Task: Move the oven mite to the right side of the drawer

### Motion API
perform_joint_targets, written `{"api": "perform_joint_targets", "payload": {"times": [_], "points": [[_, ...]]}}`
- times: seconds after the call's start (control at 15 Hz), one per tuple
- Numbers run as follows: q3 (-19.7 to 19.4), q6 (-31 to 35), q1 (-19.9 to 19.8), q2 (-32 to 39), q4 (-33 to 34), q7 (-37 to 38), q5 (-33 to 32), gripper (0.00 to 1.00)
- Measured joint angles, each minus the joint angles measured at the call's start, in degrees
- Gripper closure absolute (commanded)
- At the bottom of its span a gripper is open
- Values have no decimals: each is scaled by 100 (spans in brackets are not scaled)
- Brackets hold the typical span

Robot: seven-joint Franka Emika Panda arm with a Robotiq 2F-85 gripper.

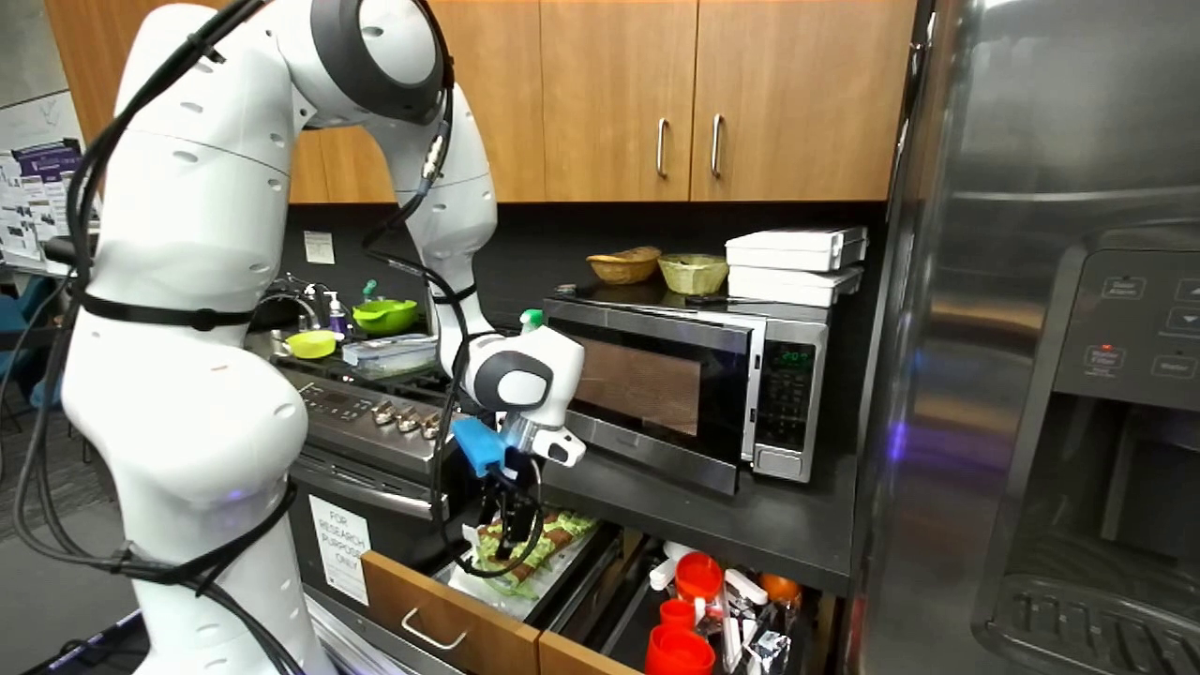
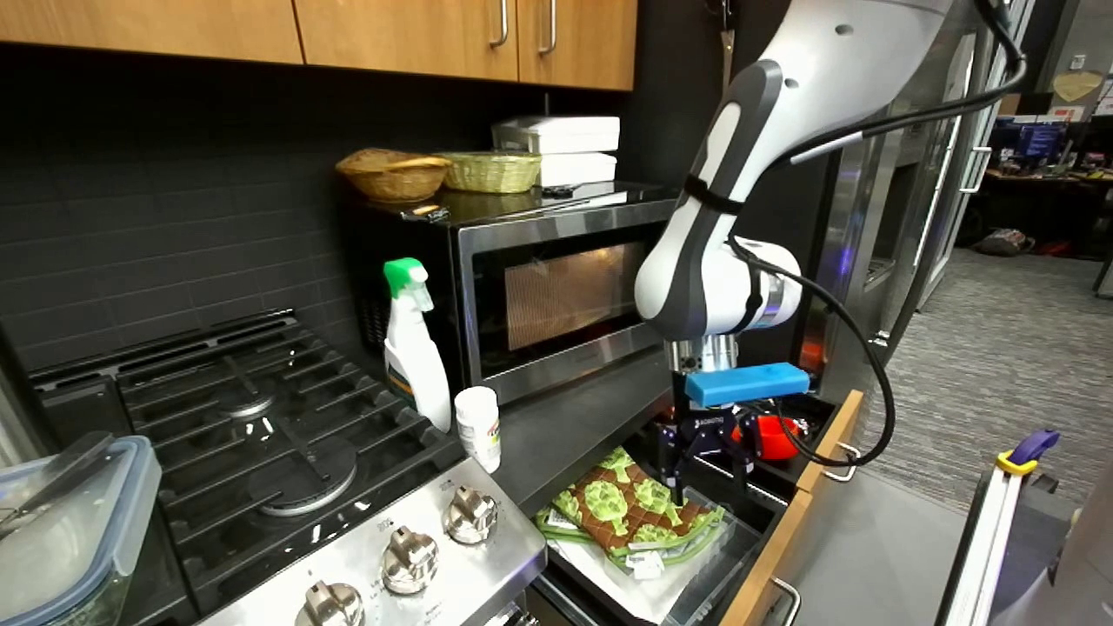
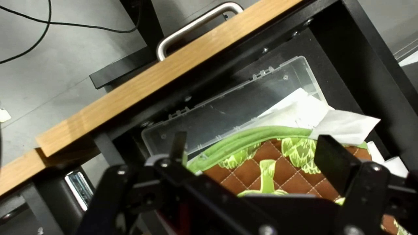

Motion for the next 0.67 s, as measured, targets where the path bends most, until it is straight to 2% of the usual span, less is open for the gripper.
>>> {"api": "perform_joint_targets", "payload": {"times": [0.4,0.67], "points": [[282,439,-192,264,41,-759,538,0],[472,845,-314,475,113,-1045,681,0]]}}
